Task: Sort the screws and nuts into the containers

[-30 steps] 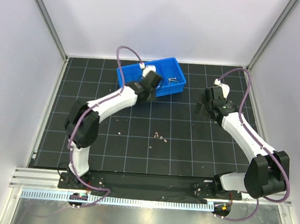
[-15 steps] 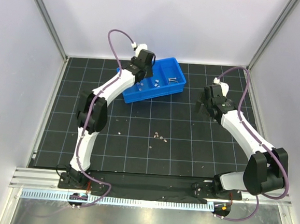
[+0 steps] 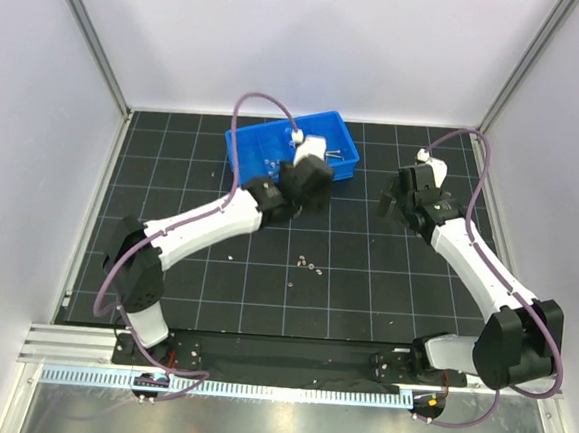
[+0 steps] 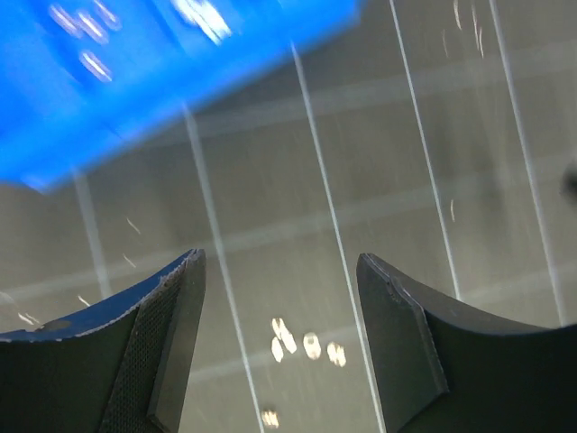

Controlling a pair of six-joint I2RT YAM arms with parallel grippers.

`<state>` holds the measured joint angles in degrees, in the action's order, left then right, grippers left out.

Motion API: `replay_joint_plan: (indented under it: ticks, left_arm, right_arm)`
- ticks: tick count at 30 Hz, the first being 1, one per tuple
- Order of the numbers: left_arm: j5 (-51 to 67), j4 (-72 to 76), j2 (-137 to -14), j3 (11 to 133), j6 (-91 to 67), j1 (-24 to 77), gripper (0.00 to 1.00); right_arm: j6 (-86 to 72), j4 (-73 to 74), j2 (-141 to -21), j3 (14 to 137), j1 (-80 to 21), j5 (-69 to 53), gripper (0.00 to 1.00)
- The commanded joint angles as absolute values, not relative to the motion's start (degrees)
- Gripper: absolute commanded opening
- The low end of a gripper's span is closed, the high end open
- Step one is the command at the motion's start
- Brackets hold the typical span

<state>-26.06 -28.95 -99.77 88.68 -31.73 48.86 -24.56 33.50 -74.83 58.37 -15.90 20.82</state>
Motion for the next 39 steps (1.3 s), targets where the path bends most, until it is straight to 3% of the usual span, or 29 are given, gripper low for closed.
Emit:
replay_joint_plan:
  ticks: [1, 7, 16, 39]
  left_arm:
    - [-24.6, -31.7, -100.0, 80.7, -36.6, 52.3, 0.71]
    - [-19.5, -31.6, -103.7, 76.1, -39.3, 60.1, 0.63]
    - [-20.9, -31.6, -109.6, 78.6, -41.1, 61.6, 0.46]
    - [-23.8, -31.5, -115.8, 80.3, -42.1, 61.2, 0.38]
  right_arm:
    - [-25.3, 34.9, -72.7, 58.2, -15.6, 21.0, 1.0]
    - [-26.1, 35.1, -69.7, 55.5, -15.6, 20.5, 0.99]
    - [-26.1, 35.4, -68.0, 52.8, -15.6, 21.0, 1.0]
    - [-25.9, 35.4, -68.7, 52.7, -15.6, 21.2, 1.0]
